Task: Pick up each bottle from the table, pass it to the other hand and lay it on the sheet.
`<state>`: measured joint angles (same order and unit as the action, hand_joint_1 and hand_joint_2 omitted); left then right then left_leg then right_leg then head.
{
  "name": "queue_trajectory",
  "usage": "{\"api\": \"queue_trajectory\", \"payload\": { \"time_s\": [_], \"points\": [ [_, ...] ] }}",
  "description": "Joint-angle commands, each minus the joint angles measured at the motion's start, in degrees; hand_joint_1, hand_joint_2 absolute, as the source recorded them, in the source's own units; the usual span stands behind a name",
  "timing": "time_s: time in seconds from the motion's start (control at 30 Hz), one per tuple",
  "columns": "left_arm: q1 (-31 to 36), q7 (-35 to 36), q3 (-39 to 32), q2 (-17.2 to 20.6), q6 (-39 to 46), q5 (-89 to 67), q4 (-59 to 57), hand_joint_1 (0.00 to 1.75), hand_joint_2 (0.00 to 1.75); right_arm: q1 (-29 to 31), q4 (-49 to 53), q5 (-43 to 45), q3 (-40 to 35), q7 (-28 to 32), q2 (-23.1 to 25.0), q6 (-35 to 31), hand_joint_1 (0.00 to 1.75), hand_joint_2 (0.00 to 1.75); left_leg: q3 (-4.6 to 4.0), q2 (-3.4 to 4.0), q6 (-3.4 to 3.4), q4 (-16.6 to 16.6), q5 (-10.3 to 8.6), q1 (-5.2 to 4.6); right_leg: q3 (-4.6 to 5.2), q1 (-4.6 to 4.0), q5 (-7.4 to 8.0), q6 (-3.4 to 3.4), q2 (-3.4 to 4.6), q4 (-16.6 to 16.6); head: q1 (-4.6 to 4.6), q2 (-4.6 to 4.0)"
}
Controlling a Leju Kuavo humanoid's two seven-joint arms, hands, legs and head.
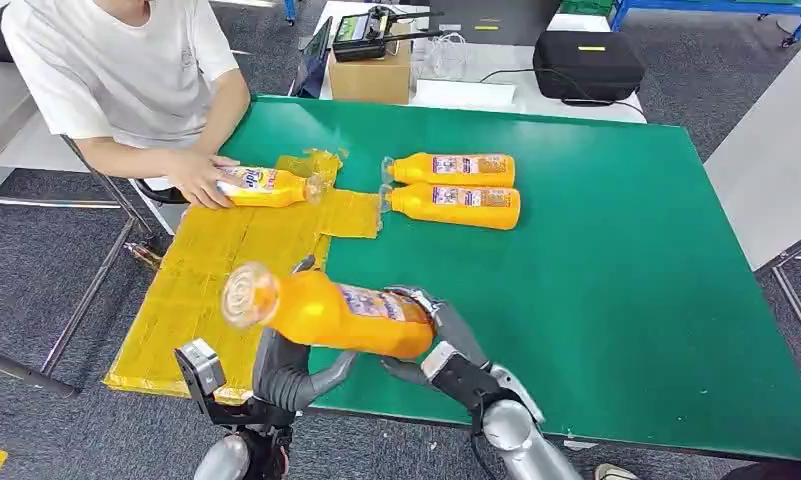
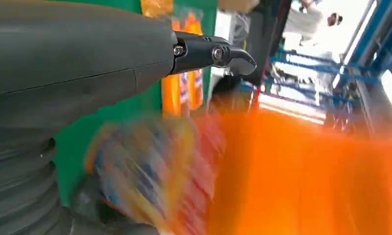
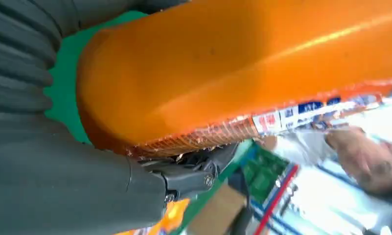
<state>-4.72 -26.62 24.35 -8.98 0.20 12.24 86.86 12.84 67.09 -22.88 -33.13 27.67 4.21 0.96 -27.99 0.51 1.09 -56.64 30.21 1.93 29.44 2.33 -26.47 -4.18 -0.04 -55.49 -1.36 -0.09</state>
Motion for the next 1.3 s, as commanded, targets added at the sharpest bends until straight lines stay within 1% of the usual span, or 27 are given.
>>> {"api": "queue_trajectory", "payload": {
  "time_s": [0.03,0.13,0.2,0.3,0.33,0.47,0.5,0.53,0.6,0.63,0.7,0.73,0.77,0.8,0.83,0.87,0.9,0.93,0.97,1.0,1.03,1.1,1.17,1.2,1.23,1.27,1.3],
  "points": [
    [2.51,3.02,1.67,1.04,-1.55,4.07,-2.86,0.0,1.75,8.54,-14.0,-3.53,-8.93,-0.88,2.76,-3.47,1.75,1.75,0.12,0.06,-0.12,0.1,-0.03,0.0,-0.06,-0.04,0.05,0.22,0.09,0.07,-0.02,0.0],
    [2.7,5.65,1.29,0.84,-2.74,7.63,-4.12,0.0,1.75,8.8,-13.83,-2.74,-9.62,-1.3,3.2,-3.01,1.75,1.75,0.17,0.09,-0.14,0.14,-0.03,0.0,-0.12,-0.05,0.05,0.24,0.1,0.12,0.0,0.0],
    [2.78,6.28,1.89,1.32,-4.96,9.5,-4.74,0.0,1.75,9.26,-14.07,-3.35,-9.8,-2.39,3.63,-5.13,1.75,1.75,0.1,0.05,-0.08,0.08,-0.02,-0.01,-0.06,-0.02,0.02,0.14,0.06,0.05,0.0,0.0],
    [2.63,7.62,2.89,2.07,-7.25,11.33,-4.88,0.0,1.75,10.17,-15.2,-3.05,-9.62,-3.56,4.33,-6.41,1.75,1.75,0.23,0.07,-0.15,0.18,-0.02,0.01,-0.16,-0.06,0.03,0.28,0.09,0.14,0.0,0.0],
    [2.83,7.43,3.54,2.49,-6.95,9.82,-5.12,0.0,1.75,11.16,-16.07,-5.98,-10.48,-4.66,4.57,-9.62,1.75,1.75,0.21,0.07,-0.13,0.16,-0.01,0.0,-0.14,-0.05,0.03,0.26,0.1,0.12,0.0,0.0],
    [3.78,9.12,2.75,1.78,-4.06,8.61,-7.39,0.0,1.75,11.7,-16.66,-6.23,-10.92,-5.01,5.27,-9.99,1.75,1.75,0.13,0.04,-0.11,0.11,-0.03,-0.02,-0.08,-0.02,0.03,0.2,0.06,0.07,0.0,0.0],
    [3.89,10.1,2.48,1.69,-1.99,7.73,-7.81,0.07,1.75,11.83,-16.94,-8.21,-11.67,-7.03,5.32,-12.06,1.75,1.75,0.22,0.01,-0.15,0.18,-0.05,-0.01,-0.18,-0.04,0.05,0.29,0.04,0.14,0.0,0.0],
    [4.18,10.62,2.77,1.88,-1.27,6.92,-8.04,0.56,1.75,11.78,-16.75,-9.55,-12.05,-7.27,5.16,-13.73,1.75,1.75,0.15,0.01,-0.13,0.13,-0.05,0.0,-0.11,-0.05,0.05,0.24,0.04,0.11,0.0,0.0],
    [4.45,10.6,2.63,1.82,-1.3,6.97,-8.44,0.56,1.75,11.75,-16.75,-9.58,-12.15,-7.29,5.08,-13.77,1.75,1.75,0.08,0.02,-0.09,0.08,-0.03,-0.02,-0.04,-0.01,0.03,0.15,0.03,0.05,0.0,0.0],
    [4.53,10.6,2.61,1.77,-1.3,6.99,-8.54,0.56,1.75,11.78,-16.76,-9.58,-12.15,-7.28,4.97,-13.76,1.75,1.75,0.17,0.03,-0.14,0.15,-0.04,0.0,-0.13,-0.05,0.04,0.25,0.05,0.12,0.02,0.0],
    [4.53,10.6,2.61,1.77,-1.3,6.99,-8.54,0.56,1.75,11.78,-16.76,-9.58,-12.15,-7.28,4.97,-13.76,1.75,1.75,0.07,0.02,-0.09,0.07,-0.02,-0.02,-0.04,-0.01,0.02,0.15,0.03,0.04,0.0,0.0],
    [4.53,10.6,2.61,1.77,-1.3,6.99,-8.54,0.56,1.75,11.78,-16.76,-9.58,-12.15,-7.28,4.97,-13.76,1.75,1.75,0.14,-0.01,-0.14,0.13,-0.03,0.0,-0.12,-0.05,0.02,0.24,0.02,0.11,0.0,0.0],
    [4.53,10.6,2.61,1.77,-1.3,6.99,-8.54,1.5,1.75,11.78,-16.76,-9.58,-12.15,-7.28,4.97,-13.76,1.75,1.75,0.11,0.01,-0.12,0.1,-0.01,-0.01,-0.08,-0.03,0.02,0.2,0.03,0.07,0.0,0.0],
    [4.12,10.31,1.86,1.21,-0.69,7.66,-8.23,1.75,1.75,11.15,-16.62,-6.71,-10.7,-6.51,5.61,-12.27,1.75,1.75,0.05,0.0,-0.09,0.06,-0.02,-0.01,-0.03,-0.02,0.01,0.14,0.02,0.04,0.0,0.0],
    [4.12,10.12,1.76,1.18,-0.31,7.98,-7.86,1.75,1.75,10.79,-16.76,-4.1,-9.99,-5.69,5.77,-10.07,1.75,1.75,0.17,0.02,-0.15,0.13,-0.01,-0.01,-0.13,-0.04,0.01,0.25,0.04,0.1,0.0,0.0],
    [4.02,9.58,1.21,0.84,0.64,8.11,-7.48,1.75,1.75,10.51,-16.78,-5.31,-10.45,-5.51,5.48,-11.69,1.52,1.75,0.11,0.01,-0.12,0.1,-0.01,0.0,-0.09,-0.04,0.01,0.21,0.03,0.07,0.02,0.0],
    [3.96,9.66,0.74,0.72,1.13,8.64,-7.24,1.75,1.75,10.14,-16.92,-4.83,-10.3,-5.37,5.53,-11.77,0.03,1.75,0.06,0.0,-0.09,0.07,-0.02,-0.02,-0.04,-0.01,0.01,0.15,0.01,0.04,0.0,0.0],
    [4.03,9.92,0.61,1.05,1.71,8.73,-7.0,1.75,1.75,10.35,-17.41,-7.52,-11.71,-5.9,5.2,-14.16,0.0,1.75,0.18,-0.01,-0.15,0.14,-0.01,0.0,-0.16,-0.05,0.01,0.25,0.02,0.12,0.02,0.0],
    [4.21,9.86,0.51,1.19,2.08,8.36,-7.0,1.75,1.75,10.62,-17.85,-7.71,-12.42,-5.81,5.03,-13.47,1.45,1.75,0.13,0.01,-0.11,0.11,-0.02,0.01,-0.09,-0.05,0.02,0.2,0.04,0.09,0.0,0.0],
    [4.38,9.86,0.43,1.15,2.01,8.36,-7.09,1.75,1.75,10.85,-18.25,-7.48,-12.75,-5.82,4.99,-12.71,1.52,1.75,0.07,-0.02,-0.09,0.08,-0.03,-0.01,-0.05,-0.02,0.01,0.16,0.0,0.06,0.0,0.0],
    [4.48,9.06,0.06,0.91,1.05,9.45,-6.66,1.75,1.75,10.6,-18.23,-5.53,-12.13,-4.62,5.21,-11.43,1.64,1.75,0.16,-0.02,-0.14,0.13,-0.03,0.01,-0.13,-0.06,0.04,0.25,0.01,0.13,0.02,0.0],
    [4.62,9.09,0.04,0.87,1.1,9.41,-6.59,1.75,1.75,10.5,-18.27,-5.55,-12.22,-4.64,5.3,-11.41,1.64,1.75,0.06,-0.01,-0.09,0.07,-0.03,-0.01,-0.03,-0.02,0.02,0.15,0.01,0.04,-0.02,0.0],
    [4.62,9.09,0.04,0.87,1.1,9.41,-6.59,1.75,1.75,10.5,-18.27,-5.55,-12.22,-4.64,5.3,-11.41,1.64,1.75,0.09,-0.03,-0.12,0.08,-0.03,0.01,-0.07,-0.05,0.02,0.21,0.0,0.07,-0.02,0.0],
    [4.47,8.28,0.05,0.77,0.17,10.16,-5.91,1.75,1.75,10.57,-18.26,-4.44,-12.19,-3.95,5.53,-10.08,1.45,1.75,0.04,-0.02,-0.09,0.06,-0.03,0.0,-0.03,-0.03,0.02,0.15,0.0,0.04,0.02,0.0],
    [4.4,7.29,-0.07,0.76,-0.81,10.85,-5.3,1.75,1.75,10.89,-18.42,-4.7,-12.88,-3.74,5.43,-9.52,0.24,1.75,0.11,-0.02,-0.14,0.1,-0.02,0.0,-0.09,-0.05,0.02,0.25,0.01,0.09,0.0,0.0],
    [4.37,6.58,-0.4,0.68,-1.56,11.58,-4.5,1.75,1.75,10.83,-18.37,-4.36,-12.78,-3.6,5.79,-9.72,0.0,1.75,0.08,-0.01,-0.12,0.08,-0.02,0.01,-0.06,-0.05,0.02,0.21,0.02,0.07,0.0,0.0],
    [4.26,6.43,-0.6,0.63,-2.21,12.3,-4.01,1.75,1.75,10.36,-18.0,-3.56,-12.31,-2.8,6.19,-9.9,0.0,0.0,0.02,0.0,-0.08,0.03,-0.01,0.0,0.01,-0.03,0.01,0.15,0.02,0.01,0.0,0.0]
  ]
}}
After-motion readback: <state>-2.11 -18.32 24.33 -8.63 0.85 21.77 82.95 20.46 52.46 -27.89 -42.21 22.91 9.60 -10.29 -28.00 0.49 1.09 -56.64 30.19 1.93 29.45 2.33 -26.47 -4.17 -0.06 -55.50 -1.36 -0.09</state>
